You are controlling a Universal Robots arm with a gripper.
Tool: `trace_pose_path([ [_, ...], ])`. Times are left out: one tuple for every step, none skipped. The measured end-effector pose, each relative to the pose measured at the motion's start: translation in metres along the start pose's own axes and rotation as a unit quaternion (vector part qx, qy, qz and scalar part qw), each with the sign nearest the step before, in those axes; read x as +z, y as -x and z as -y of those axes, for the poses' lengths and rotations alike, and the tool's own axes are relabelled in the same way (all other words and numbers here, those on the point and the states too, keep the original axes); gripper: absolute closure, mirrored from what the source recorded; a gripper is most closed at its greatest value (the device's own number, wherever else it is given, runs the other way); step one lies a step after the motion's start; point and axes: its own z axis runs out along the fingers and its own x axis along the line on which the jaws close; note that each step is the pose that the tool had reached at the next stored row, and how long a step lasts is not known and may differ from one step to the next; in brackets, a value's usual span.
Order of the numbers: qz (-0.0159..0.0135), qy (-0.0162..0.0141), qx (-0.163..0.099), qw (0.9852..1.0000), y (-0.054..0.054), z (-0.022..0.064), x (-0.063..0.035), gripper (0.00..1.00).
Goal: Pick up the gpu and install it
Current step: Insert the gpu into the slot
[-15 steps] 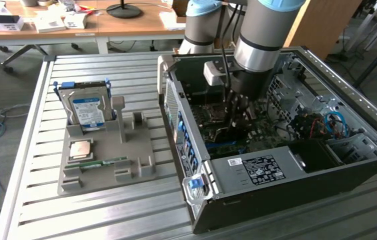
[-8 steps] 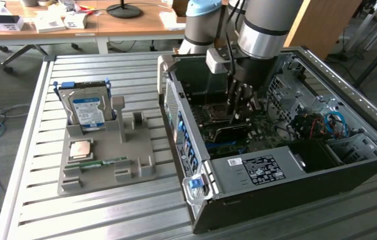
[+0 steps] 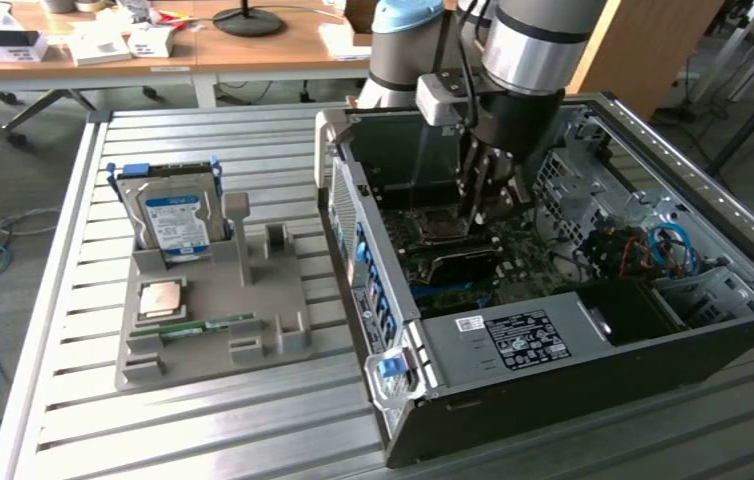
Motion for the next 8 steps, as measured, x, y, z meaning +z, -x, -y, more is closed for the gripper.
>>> trace_pose_path([
  [0.0000,0.0000,0.000,1.0000,0.000,0.0000,-0.0028,0.66],
  [0.0000,0.0000,0.000,1.0000,0.000,0.0000,-0.0056,0.66],
  [0.0000,0.0000,0.000,1.0000,0.000,0.0000,-0.0085,0.66],
  [0.0000,0.0000,0.000,1.0000,0.000,0.0001,-0.0113,0.66],
  [0.0000,0.0000,0.000,1.0000,0.000,0.0001,-0.0139,0.66],
  [0.0000,0.0000,0.000,1.0000,0.000,0.0001,-0.0162,0.66],
  [0.0000,0.0000,0.000,1.0000,0.000,0.0001,-0.0182,0.66],
  [0.0000,0.0000,0.000,1.0000,0.000,0.0001,-0.0196,0.66],
])
